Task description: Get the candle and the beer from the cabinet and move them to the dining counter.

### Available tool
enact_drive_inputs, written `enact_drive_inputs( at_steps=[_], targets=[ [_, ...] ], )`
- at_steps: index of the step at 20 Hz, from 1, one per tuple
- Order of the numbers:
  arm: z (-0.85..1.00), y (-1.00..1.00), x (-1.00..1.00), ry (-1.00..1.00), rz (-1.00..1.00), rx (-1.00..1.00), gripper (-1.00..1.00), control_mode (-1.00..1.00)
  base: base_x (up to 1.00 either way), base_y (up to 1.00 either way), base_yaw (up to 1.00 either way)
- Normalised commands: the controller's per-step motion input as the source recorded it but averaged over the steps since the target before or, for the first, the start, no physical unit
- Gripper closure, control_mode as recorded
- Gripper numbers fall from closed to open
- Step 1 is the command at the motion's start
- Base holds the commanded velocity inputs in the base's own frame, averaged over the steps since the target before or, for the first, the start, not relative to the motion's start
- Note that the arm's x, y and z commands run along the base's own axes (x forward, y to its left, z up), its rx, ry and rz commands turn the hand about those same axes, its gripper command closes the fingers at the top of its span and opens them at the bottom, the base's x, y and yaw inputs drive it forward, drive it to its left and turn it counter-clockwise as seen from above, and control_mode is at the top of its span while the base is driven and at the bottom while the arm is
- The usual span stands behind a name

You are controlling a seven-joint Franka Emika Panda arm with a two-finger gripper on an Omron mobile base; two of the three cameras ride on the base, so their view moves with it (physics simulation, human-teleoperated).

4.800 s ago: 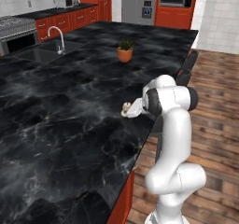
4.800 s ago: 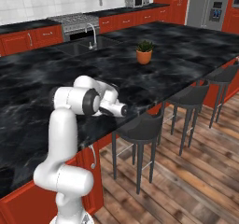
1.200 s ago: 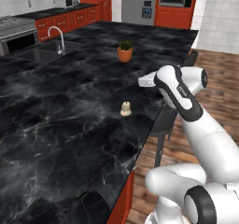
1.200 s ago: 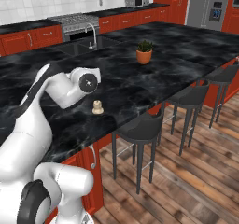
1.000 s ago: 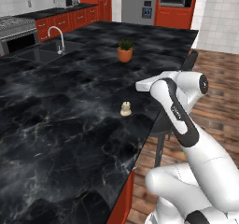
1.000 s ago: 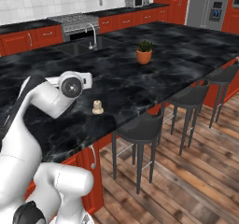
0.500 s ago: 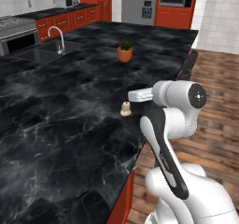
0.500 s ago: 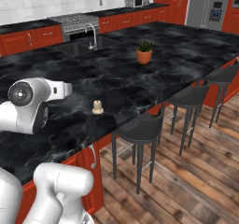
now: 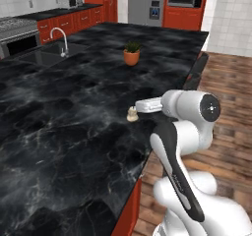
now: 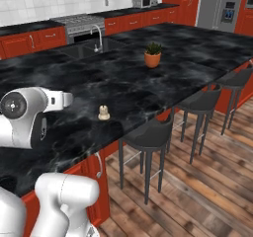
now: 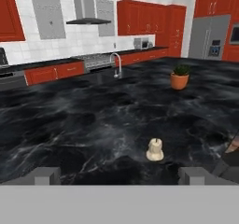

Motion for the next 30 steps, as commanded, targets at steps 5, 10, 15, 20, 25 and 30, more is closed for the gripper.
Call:
enact_drive_inputs(
  at_steps=[5,10,15,20,25,30],
  targets=[
    [0.0,0.0,0.0,0.0,0.0,0.0,-1.0,1.0,-0.9,0.13,-0.05],
    [0.0,0.0,0.0,0.0,0.0,0.0,-1.0,1.0,-0.61,0.62,-0.03],
    [0.0,0.0,0.0,0.0,0.0,0.0,-1.0,1.0,-0.23,0.99,0.0],
    [0.0,0.0,0.0,0.0,0.0,0.0,-1.0,1.0,-0.02,1.0,0.0],
    [0.0,0.0,0.0,0.0,0.0,0.0,-1.0,1.0,0.02,1.0,0.0],
    [0.0,0.0,0.0,0.0,0.0,0.0,-1.0,1.0,0.03,1.0,0.0]
  ],
)
